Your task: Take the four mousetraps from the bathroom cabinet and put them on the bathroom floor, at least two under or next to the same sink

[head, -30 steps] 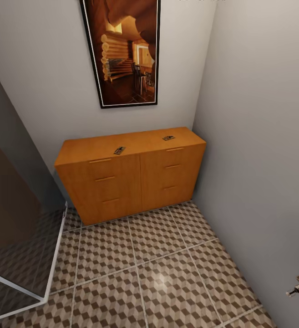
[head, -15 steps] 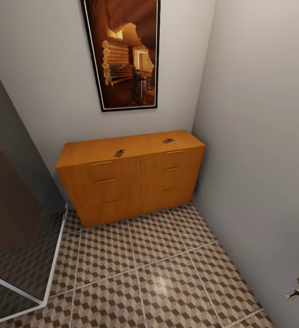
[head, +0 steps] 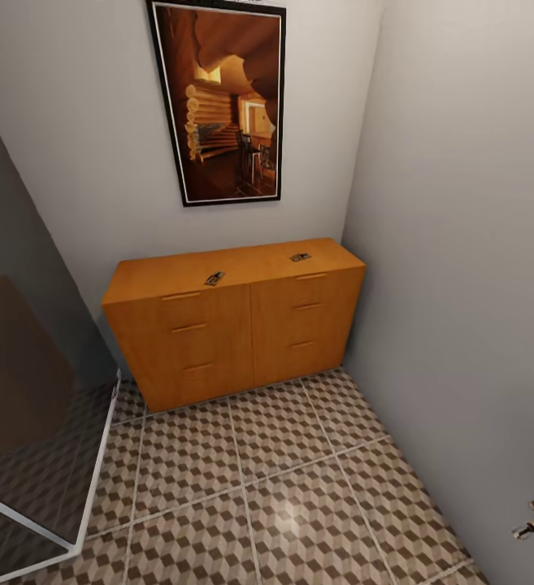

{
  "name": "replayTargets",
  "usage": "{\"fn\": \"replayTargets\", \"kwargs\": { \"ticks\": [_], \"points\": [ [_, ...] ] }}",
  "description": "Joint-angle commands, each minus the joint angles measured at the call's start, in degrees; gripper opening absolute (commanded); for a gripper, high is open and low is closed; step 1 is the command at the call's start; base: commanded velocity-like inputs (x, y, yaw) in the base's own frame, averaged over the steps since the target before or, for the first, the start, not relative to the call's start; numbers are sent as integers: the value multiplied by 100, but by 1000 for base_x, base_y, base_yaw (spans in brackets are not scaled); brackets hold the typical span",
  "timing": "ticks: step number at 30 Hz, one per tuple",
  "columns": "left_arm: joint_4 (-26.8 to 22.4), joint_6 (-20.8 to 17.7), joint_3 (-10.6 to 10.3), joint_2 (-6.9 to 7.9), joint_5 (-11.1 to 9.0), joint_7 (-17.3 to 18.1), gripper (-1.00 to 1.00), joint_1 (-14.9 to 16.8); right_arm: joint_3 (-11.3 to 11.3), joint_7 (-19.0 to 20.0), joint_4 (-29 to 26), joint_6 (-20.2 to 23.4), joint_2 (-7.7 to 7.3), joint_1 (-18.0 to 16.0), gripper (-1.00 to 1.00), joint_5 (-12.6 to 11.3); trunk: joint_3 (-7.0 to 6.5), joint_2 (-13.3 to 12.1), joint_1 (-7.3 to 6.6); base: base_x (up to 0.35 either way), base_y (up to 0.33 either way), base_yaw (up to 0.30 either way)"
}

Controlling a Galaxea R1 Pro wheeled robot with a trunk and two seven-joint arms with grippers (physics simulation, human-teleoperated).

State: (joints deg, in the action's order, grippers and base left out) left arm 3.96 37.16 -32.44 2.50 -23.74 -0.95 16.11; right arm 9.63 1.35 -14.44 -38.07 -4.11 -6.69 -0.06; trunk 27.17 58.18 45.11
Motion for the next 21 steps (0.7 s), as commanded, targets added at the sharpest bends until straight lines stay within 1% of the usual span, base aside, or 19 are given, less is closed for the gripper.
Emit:
{"fn": "replayTargets", "kwargs": {
  "ticks": [1, 21],
  "points": [
    [17, 28, -49, -4, -25, -10, 100, 6, 4, 14, 3, -16, -2, -2, 100, -2, -4, 4, 0, 0, 0, 0],
    [17, 26, -48, -4, -25, -10, 100, 6, 4, 14, 3, -16, -2, -5, 100, -2, -188, 4, 0, 0, 0, 0]
  ]
}}
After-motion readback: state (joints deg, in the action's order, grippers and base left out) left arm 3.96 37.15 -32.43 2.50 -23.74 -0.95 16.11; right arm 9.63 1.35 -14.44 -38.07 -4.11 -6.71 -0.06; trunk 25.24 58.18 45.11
